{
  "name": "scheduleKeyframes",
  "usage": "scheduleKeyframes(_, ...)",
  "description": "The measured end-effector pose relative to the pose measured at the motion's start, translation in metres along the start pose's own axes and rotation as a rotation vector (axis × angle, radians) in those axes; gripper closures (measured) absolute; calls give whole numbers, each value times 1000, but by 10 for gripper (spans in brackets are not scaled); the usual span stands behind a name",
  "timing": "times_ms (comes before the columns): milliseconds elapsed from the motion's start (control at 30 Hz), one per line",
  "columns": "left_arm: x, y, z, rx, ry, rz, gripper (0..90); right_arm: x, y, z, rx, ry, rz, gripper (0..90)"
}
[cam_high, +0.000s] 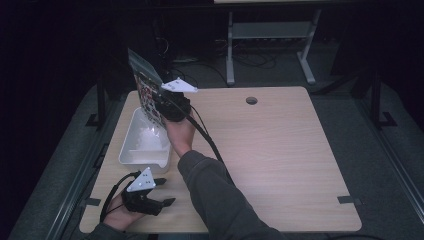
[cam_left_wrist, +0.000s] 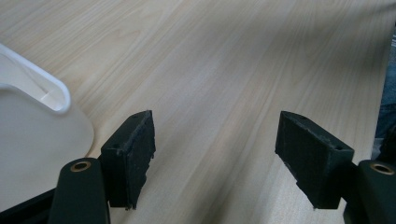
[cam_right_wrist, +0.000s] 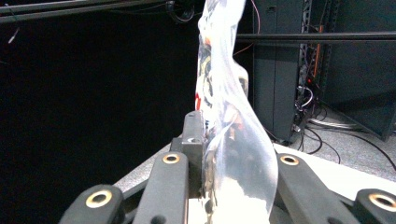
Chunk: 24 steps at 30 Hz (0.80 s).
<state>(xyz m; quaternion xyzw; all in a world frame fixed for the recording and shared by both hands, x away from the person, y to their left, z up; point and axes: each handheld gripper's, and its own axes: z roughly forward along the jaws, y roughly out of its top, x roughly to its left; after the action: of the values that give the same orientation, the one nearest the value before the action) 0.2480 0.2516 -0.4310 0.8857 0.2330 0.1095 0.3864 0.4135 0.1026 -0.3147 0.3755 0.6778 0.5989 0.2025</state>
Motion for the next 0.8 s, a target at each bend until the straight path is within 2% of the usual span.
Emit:
scheduleKeyframes(400, 1, -1, 1, 2, 3, -2, 275, 10, -21, 15, 14, -42, -10, 748)
scheduleKeyframes(600, 1, -1, 0, 1, 3, -3, 274, 15, -33, 24, 27, -61, 0, 748)
scheduleKeyframes(800, 2, -1, 0, 6, 5, 2, 273, 14, -46, 30, 45, -74, 14, 747)
